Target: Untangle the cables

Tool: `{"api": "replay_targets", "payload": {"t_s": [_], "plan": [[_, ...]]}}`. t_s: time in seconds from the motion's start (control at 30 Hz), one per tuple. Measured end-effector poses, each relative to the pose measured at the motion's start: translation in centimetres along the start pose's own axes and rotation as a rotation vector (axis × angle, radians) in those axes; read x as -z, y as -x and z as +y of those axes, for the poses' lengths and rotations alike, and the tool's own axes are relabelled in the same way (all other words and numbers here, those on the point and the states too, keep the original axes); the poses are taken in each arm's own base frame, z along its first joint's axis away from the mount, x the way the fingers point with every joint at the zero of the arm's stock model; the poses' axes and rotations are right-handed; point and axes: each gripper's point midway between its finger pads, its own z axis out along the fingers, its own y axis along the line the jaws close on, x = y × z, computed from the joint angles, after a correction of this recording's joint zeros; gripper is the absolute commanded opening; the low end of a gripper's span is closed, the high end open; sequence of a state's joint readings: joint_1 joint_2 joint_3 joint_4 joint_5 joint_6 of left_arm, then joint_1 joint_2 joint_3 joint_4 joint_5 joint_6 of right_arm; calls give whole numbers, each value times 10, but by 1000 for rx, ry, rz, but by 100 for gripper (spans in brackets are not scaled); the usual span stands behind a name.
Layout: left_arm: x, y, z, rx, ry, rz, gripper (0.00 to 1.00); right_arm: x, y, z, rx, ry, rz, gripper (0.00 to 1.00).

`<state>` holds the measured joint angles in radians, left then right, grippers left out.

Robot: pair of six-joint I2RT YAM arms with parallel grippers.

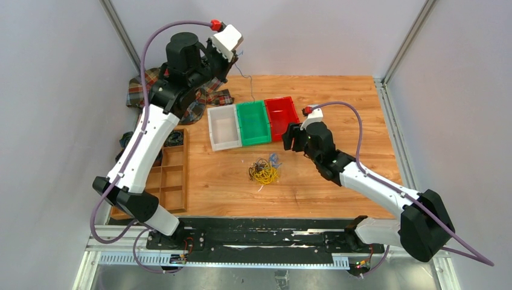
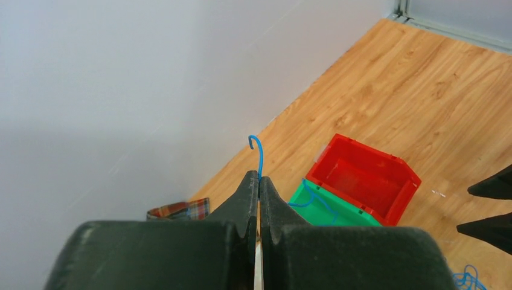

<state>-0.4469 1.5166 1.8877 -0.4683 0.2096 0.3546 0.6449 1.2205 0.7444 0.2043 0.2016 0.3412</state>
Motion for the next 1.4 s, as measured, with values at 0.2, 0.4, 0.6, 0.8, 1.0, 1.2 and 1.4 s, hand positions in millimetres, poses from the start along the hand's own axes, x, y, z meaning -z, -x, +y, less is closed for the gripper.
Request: {"api": "replay_targets", "payload": {"t_s": [0.2, 0.4, 0.6, 0.8, 1.0, 1.2, 1.4], "plan": [[-20, -20, -8, 37, -28, 42, 0, 0, 1, -1, -6, -3, -1, 61], [-37, -38, -16, 46, -49, 74, 0, -1, 2, -12, -19, -28, -5, 61], [-52, -66, -24, 33, -58, 124, 0, -1, 0, -20, -35, -38, -3, 61], [-70, -102, -39, -47, -61, 198, 1, -2, -7, -29, -53, -53, 8, 61], [-84, -149, -63, -65, -104, 285, 0, -2, -11, -35, -63, -62, 16, 61], [-84, -212, -91, -85, -150, 416, 1, -3, -15, -45, -87, -84, 21, 60], [-87, -259, -100, -142, -160, 514, 0, -5, -17, -52, -106, -98, 28, 60]]}}
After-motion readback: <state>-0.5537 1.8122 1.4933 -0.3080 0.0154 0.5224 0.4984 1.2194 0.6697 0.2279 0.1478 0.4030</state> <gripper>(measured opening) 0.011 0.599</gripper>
